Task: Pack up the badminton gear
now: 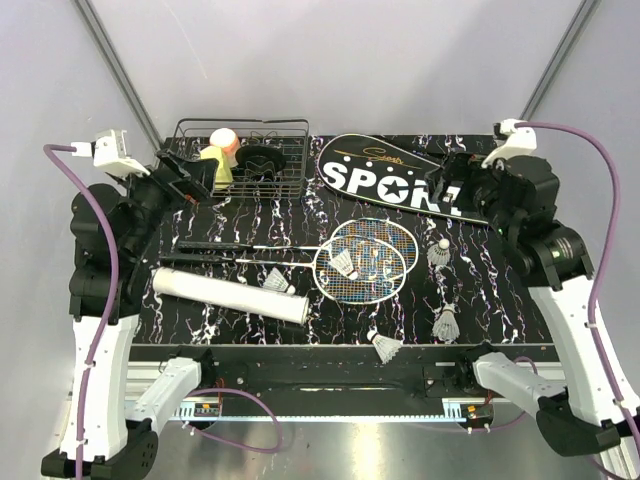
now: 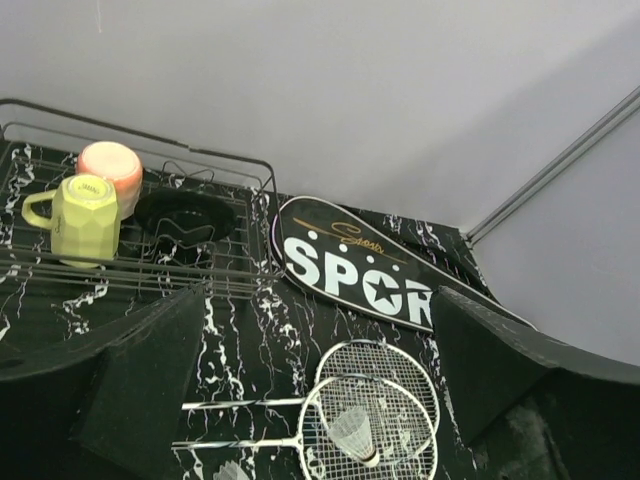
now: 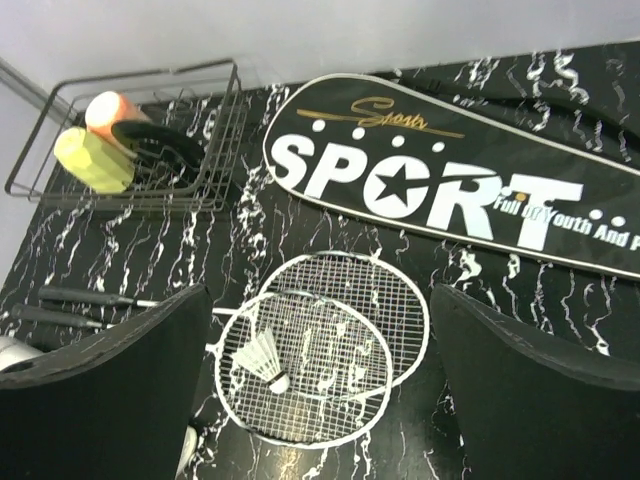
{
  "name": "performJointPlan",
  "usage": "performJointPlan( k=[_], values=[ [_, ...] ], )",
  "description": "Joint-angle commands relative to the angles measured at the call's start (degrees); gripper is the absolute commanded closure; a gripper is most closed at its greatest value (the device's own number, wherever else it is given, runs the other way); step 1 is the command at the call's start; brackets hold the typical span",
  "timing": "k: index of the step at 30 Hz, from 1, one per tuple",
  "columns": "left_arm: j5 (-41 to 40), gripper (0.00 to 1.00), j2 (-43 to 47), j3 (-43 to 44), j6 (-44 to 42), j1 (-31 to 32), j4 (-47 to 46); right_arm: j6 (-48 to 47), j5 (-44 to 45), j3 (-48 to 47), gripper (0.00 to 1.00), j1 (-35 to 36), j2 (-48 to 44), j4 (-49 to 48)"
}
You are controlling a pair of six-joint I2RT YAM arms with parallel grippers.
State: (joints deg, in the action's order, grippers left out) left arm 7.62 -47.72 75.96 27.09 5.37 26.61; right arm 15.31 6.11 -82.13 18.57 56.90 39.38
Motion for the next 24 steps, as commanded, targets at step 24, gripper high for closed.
performJointPlan(
  k=[24],
  values=[
    [-21.2,0.01,18.0,0.7,-1.7,0.0,12.4,-33.8,-8.5,-34.9,0.00,50.6,73.8,-9.4]
  ],
)
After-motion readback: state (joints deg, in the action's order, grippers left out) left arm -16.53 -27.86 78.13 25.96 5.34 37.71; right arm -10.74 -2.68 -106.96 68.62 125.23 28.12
